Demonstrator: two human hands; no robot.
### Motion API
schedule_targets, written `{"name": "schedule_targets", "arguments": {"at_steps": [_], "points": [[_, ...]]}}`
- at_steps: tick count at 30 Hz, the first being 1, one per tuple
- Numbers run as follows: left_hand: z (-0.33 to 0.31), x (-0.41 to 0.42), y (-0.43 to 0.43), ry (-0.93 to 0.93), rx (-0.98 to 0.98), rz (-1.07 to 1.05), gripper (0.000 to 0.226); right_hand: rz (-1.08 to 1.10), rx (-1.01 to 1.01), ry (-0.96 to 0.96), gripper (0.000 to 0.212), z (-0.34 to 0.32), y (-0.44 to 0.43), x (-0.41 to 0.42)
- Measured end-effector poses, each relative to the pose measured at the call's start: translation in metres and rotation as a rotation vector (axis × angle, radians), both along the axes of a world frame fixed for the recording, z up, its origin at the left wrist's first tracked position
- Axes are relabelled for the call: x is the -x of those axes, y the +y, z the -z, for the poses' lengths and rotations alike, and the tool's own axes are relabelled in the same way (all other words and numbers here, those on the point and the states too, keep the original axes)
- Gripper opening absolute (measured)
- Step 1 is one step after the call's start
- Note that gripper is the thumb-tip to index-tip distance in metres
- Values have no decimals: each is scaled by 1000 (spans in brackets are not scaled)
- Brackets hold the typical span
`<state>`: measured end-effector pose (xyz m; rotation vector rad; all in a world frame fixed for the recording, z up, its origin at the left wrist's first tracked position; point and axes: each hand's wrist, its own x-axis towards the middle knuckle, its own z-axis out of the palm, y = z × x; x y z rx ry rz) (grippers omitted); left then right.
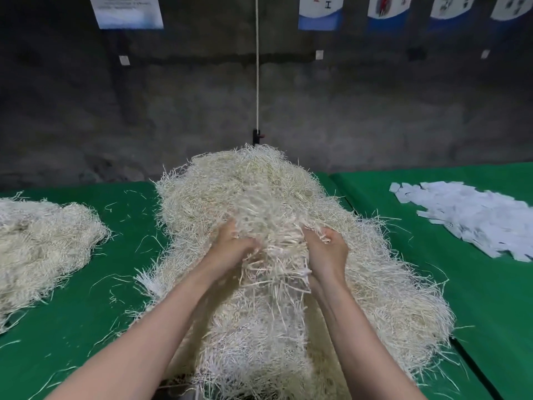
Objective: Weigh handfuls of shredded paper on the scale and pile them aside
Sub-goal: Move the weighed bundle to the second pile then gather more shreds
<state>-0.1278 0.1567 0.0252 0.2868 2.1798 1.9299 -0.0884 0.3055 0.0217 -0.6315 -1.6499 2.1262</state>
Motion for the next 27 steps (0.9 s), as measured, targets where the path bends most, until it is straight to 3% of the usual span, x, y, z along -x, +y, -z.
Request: {"name": "schedule_targets", "arguments": {"at_steps": [2, 3, 5, 6, 8, 10, 12, 13, 14, 17, 19, 22, 25, 27], "points": [[-1, -4, 1, -113, -1, 219, 109, -147, -57, -17, 44, -7, -15, -4], [-3, -4, 1, -93, 65, 206, 100, -301, -30, 4, 40, -8, -21, -6], [-8, 1, -2, -61, 76, -39, 109, -547, 50, 68, 21, -15, -19, -13], [-11, 4, -8, -103, 14, -130, 119, -541, 53, 102, 17, -19, -11, -15], [-20, 5, -19, -96, -67, -180, 130, -299, -156, 142, 15, -27, 9, -14], [-32, 6, -28, -65, -65, -204, 106, -177, -495, 164, 42, -35, 28, -10], [-50, 4, -28, -73, -83, -181, 51, -482, -598, 85, 92, -44, 22, -7], [-57, 4, -25, -93, -114, -161, 40, -644, -591, 11, 108, -44, 13, -8], [-63, 5, -20, -114, -143, -147, 37, -726, -567, -35, 109, -40, 2, -5], [-79, 3, -5, -97, -258, -81, 24, -737, -483, -182, 53, -18, -26, -3], [-85, 0, -3, 11, -239, -53, 23, -660, -531, -228, 38, 5, -30, 8], [-86, 14, -20, 41, -238, -259, 18, -552, -935, -257, 15, 42, -11, 9], [-84, 27, -40, -29, -395, -396, 41, -565, -1283, -525, 25, 92, 37, 6], [-80, 30, -46, -47, -413, -447, 46, -590, -1288, -630, 22, 99, 55, 0]]}}
